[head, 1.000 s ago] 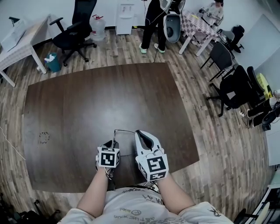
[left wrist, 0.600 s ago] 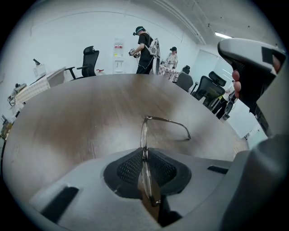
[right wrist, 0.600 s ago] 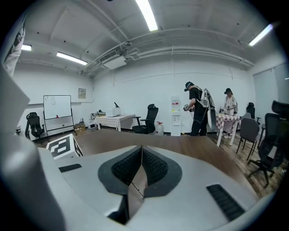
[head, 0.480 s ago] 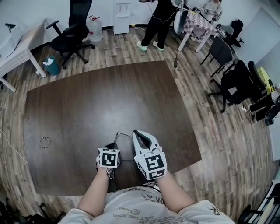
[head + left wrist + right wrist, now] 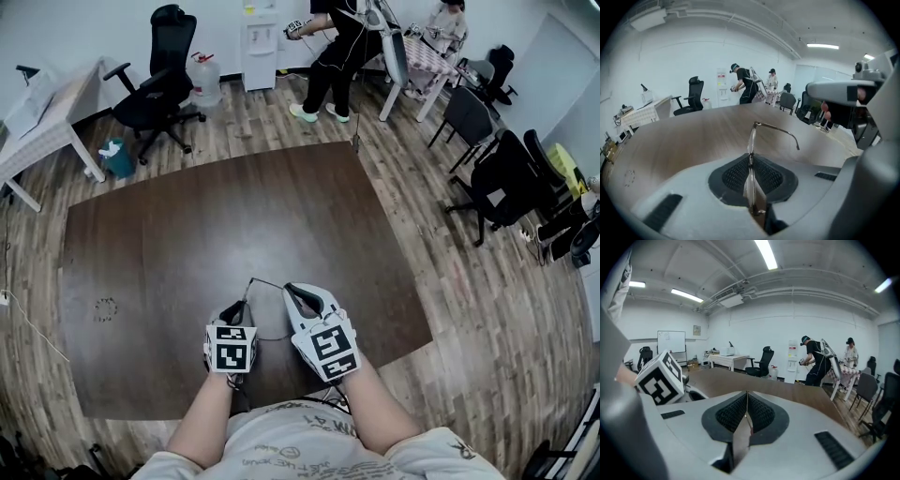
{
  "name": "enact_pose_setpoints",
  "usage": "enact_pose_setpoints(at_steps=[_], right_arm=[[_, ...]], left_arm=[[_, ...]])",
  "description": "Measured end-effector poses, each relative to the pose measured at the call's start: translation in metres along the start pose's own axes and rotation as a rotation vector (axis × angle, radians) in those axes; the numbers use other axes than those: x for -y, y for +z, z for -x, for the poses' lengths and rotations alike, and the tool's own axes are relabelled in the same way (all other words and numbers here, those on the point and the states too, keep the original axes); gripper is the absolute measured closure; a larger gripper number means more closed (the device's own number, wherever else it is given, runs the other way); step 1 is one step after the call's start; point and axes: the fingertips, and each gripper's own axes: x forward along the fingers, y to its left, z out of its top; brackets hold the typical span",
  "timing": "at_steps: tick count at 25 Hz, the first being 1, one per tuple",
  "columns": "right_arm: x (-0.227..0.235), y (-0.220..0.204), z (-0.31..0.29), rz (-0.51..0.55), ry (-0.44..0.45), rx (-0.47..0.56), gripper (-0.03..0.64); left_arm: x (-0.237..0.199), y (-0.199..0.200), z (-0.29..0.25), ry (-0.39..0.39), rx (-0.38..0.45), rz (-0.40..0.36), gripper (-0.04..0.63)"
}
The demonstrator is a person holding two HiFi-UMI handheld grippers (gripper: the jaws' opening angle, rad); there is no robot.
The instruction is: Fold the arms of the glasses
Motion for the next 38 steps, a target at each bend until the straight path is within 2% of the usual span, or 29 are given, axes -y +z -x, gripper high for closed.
enact_pose_setpoints(at_steps=[3, 6, 9, 13, 19, 29, 35, 38], right_arm=[[-0.002, -0.005, 0.012, 0.028, 0.073, -0.047, 0.600], [-0.004, -0.007, 0.023, 0.043, 0.109, -0.062, 0.598], [-0.004, -0.007, 0.032, 0.068, 0.118, -0.076, 0.558], [0.004, -0.007, 0.047, 0.106, 0.094, -0.080, 0.557], [0.010, -0.012, 0.058, 0.109, 0.076, -0.084, 0.557], [0.005, -0.024, 0.062, 0.137, 0.081, -0.129, 0.560], [0.003, -0.030, 0.062, 0.125, 0.082, -0.175, 0.586], [-0.003, -0.030, 0.061, 0.077, 0.112, -0.178, 0.589]], left_arm=[[0.002, 0.015, 0.018, 0.002, 0.077, 0.004, 0.555], [0.004, 0.030, 0.038, -0.014, 0.144, 0.014, 0.555], [0.009, 0.042, 0.057, -0.032, 0.195, 0.016, 0.555], [0.016, 0.049, 0.074, -0.028, 0.238, 0.013, 0.555], [0.024, 0.052, 0.087, -0.048, 0.263, 0.038, 0.555], [0.037, 0.057, 0.096, -0.064, 0.291, 0.009, 0.555], [0.042, 0.058, 0.099, -0.063, 0.300, 0.009, 0.555], [0.042, 0.057, 0.099, -0.064, 0.303, 0.017, 0.555]])
